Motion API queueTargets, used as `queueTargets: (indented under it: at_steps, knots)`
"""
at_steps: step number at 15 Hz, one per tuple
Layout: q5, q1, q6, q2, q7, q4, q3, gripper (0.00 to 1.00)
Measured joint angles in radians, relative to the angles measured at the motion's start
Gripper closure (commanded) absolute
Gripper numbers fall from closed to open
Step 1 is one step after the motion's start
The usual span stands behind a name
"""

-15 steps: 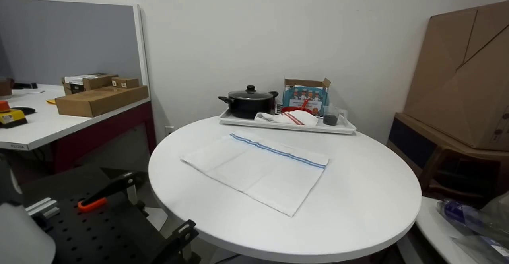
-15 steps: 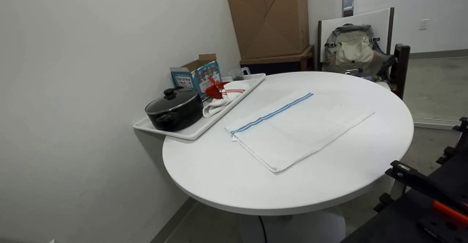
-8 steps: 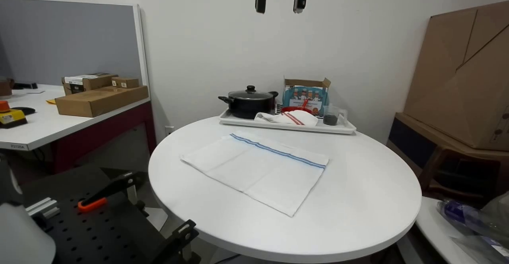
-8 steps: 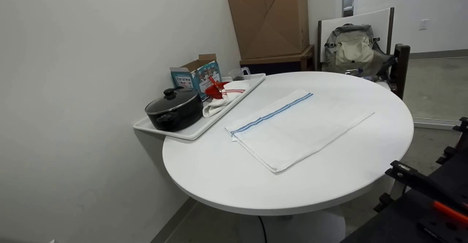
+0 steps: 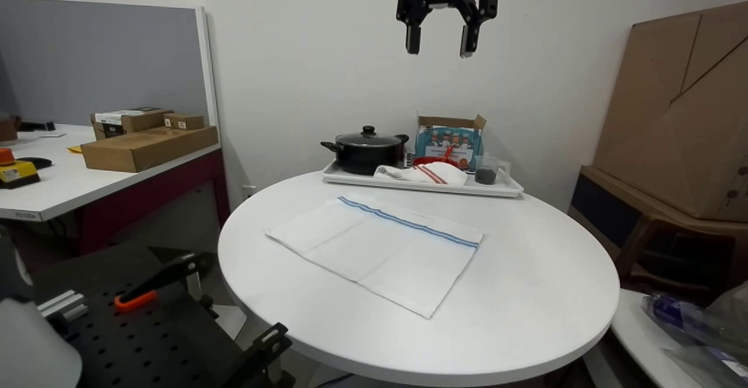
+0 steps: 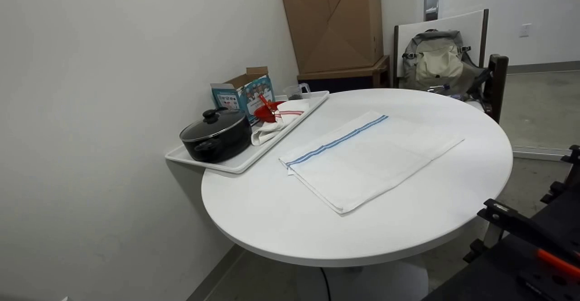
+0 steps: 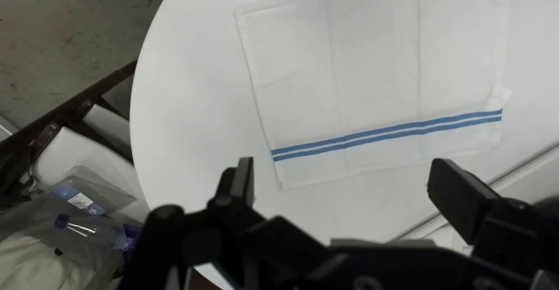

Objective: Fold the towel three times

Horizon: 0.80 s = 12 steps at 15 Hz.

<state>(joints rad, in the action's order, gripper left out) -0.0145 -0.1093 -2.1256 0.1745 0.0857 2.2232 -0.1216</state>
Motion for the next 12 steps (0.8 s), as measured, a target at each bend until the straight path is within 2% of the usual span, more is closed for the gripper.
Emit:
queueTargets:
  at_steps: [8, 12]
  knots:
    - [0.136, -0.02, -0.132, -0.163, -0.005, -0.037, -0.034, 0.0]
    - [0.155, -0.02, -0.178, -0.257, -0.005, -0.036, -0.034, 0.0]
